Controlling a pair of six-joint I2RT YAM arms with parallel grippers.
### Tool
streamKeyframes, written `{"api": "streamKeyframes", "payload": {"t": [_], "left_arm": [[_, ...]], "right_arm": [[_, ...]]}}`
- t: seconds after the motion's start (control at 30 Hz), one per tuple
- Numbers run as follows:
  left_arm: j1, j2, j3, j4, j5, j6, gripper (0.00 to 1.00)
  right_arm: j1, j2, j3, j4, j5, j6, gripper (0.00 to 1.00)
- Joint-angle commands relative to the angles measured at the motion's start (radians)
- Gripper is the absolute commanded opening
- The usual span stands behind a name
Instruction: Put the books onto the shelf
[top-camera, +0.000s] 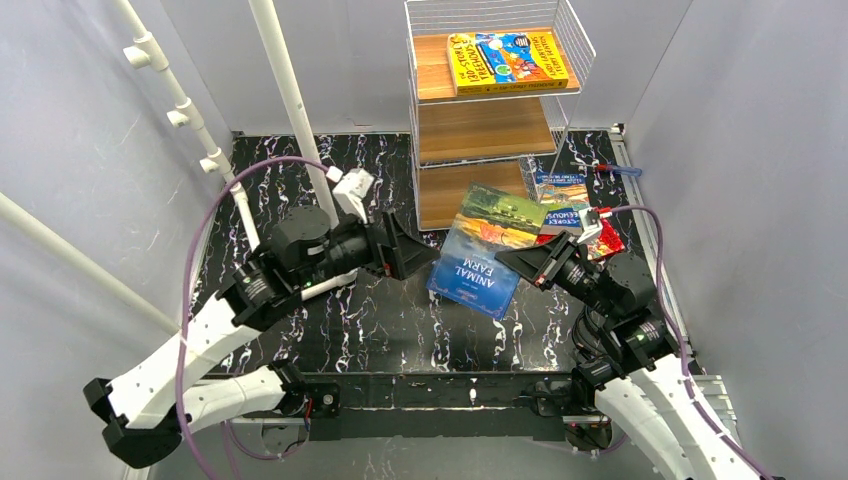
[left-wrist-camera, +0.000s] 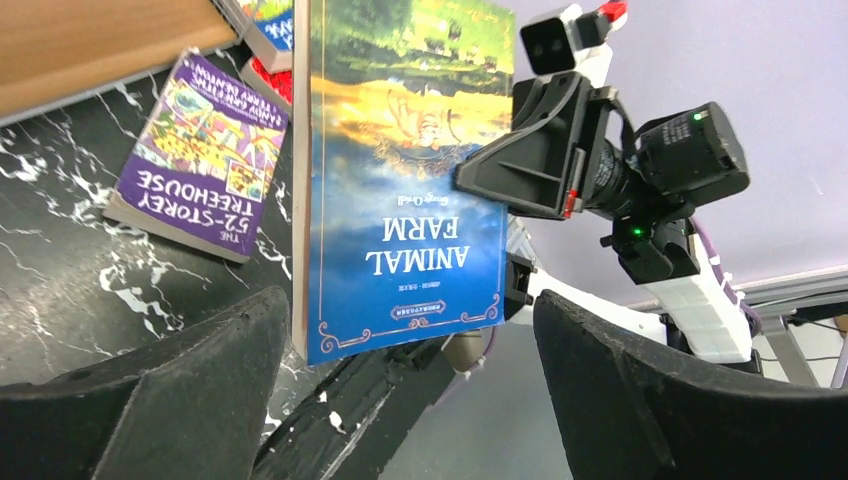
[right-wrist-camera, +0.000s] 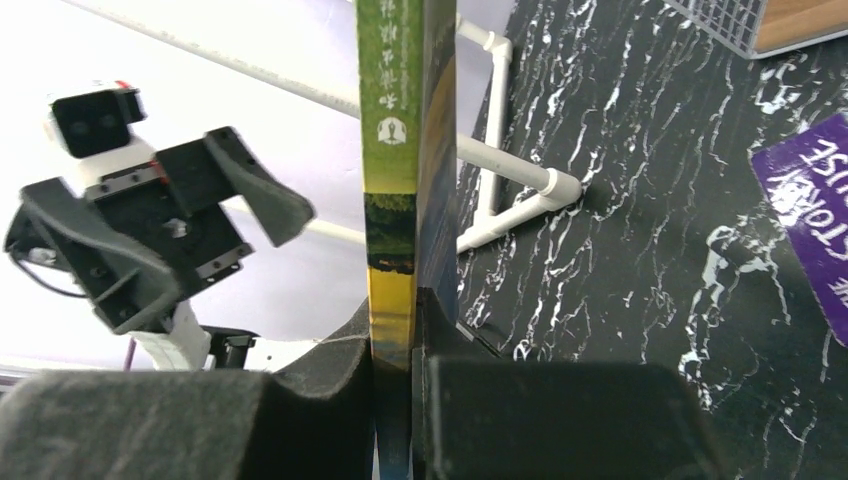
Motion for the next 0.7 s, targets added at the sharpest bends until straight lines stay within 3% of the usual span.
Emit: {"api": "streamKeyframes", "payload": {"t": [0.0,0.13,0.27,0.5,0.67], "left_arm": [[0.001,-0.070,0.079,-0.082,-0.086,0.086,0.91],[0.001,-0.091,0.121,-0.157,-0.087,0.144,0.91],[0.001,-0.130,0.137,-0.187,-0.076,0.194,0.91],[0.001,-0.201,0.120,-0.206,-0.083,0.230,0.91],[0.001,-0.230,0.091,-0.205,-0.090,0.216,0.91]], "right_arm": [[0.004,0.001,0.122,0.034,0.027,-0.050,0.01],[0.005,0.052,0.287,-0.081,0.057,-0.130,0.01],[0.006,0.119,0.422,-0.085,0.089,-0.160,0.01],[0.005,0.282,0.635,0.058,0.198,-0.135,0.01],[0.005,0.369,0.685,0.203,0.410,-0.037,0.01]]}}
